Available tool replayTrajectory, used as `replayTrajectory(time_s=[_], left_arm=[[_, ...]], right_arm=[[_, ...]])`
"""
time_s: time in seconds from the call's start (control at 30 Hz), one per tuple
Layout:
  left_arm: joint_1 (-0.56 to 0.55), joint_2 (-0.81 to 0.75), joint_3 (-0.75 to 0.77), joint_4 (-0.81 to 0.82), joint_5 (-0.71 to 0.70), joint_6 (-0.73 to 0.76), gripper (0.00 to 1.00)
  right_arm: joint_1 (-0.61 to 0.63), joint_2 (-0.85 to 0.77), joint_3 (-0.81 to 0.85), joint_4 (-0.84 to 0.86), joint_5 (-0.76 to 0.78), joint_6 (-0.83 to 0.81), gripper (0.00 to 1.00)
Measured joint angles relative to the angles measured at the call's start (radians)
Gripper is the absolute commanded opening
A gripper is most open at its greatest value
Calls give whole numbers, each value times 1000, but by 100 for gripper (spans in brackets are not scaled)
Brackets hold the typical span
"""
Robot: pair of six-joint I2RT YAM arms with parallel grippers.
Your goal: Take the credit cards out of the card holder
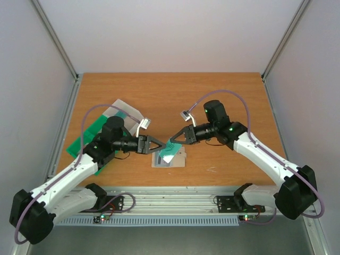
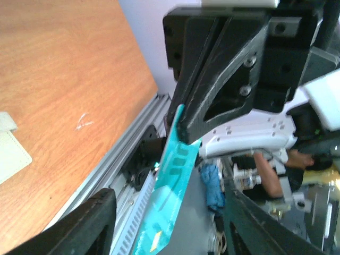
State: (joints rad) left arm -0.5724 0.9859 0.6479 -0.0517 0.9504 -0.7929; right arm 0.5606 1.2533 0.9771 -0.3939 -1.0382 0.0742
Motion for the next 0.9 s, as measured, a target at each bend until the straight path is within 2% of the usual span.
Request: replayTrajectory(time_s=[0.1, 0.23, 0.37, 0.53, 0.6, 0.73, 0.8, 0.9], left_arm=[[2, -53, 8, -10, -51, -20, 62], [3, -102, 6, 2, -113, -66, 64], [6, -140, -18, 48, -169, -128, 65], [6, -149, -83, 134, -205, -211, 63], [6, -146, -111, 177, -211, -252, 57], [6, -129, -138, 249, -218, -320, 35], [6, -124, -144, 280, -221, -348, 29], [6, -122, -146, 312, -227, -373, 11]], right_arm=[[-11, -26, -39, 92, 16, 90, 1], [-48, -50, -116, 303, 23, 261, 1], [-57, -51, -179, 518, 35, 430, 1], [-58, -50, -206, 694, 68, 566, 1], [-58, -48, -216, 752, 85, 608, 1], [-58, -31, -233, 838, 105, 673, 1], [-58, -19, -243, 866, 111, 696, 1], [-58, -8, -258, 888, 122, 718, 1]])
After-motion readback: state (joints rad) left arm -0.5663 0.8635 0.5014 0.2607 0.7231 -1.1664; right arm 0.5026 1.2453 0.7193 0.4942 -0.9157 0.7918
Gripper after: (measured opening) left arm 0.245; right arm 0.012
